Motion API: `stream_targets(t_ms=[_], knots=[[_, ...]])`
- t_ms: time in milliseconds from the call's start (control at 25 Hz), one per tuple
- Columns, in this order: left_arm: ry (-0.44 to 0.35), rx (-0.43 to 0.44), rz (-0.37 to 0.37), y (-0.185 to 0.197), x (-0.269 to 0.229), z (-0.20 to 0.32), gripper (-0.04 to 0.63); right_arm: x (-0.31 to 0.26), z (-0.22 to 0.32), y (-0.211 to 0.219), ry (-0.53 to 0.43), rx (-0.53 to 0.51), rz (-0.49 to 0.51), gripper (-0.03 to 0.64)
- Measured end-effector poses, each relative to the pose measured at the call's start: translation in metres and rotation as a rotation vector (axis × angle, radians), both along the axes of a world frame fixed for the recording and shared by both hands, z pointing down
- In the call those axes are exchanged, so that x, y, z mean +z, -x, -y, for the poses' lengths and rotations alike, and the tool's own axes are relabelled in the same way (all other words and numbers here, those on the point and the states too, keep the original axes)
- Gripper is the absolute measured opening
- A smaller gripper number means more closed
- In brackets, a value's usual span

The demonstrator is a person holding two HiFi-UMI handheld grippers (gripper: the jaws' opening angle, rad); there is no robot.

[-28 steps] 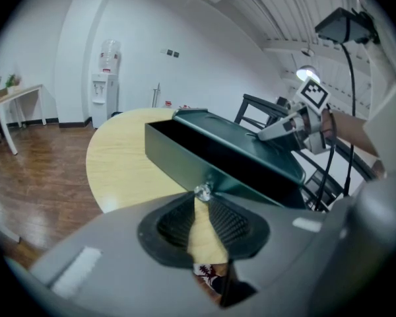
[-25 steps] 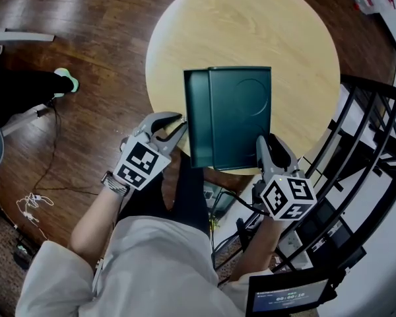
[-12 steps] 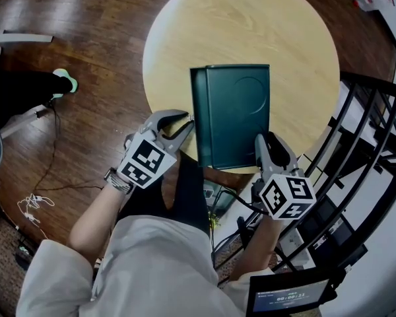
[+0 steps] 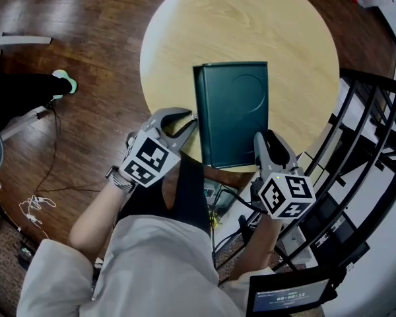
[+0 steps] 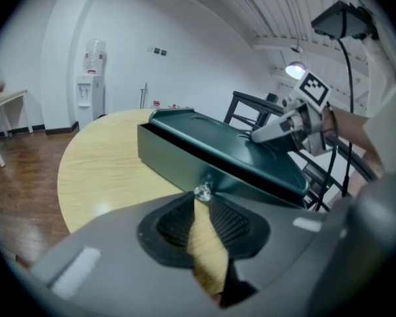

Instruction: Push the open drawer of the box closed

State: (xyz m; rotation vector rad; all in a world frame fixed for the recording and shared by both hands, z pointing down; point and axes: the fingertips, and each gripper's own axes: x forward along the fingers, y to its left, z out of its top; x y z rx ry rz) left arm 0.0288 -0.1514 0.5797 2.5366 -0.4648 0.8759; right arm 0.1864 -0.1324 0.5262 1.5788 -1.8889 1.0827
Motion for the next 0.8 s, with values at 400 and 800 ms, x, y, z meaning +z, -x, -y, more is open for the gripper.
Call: stream_targets(t_ms=[400,800], knots=[[0.012,0.019,0.001,-0.007,-0.001,0.0,0.08,-0.001,0.0,0.002,0.001,-0.005,0.007,0.11],[0.014,0.038,-0.003,-0.014,-0.003,0.001,0.08,-0.002,0.001,0.004,-0.003,-0.011,0.015,0.11]])
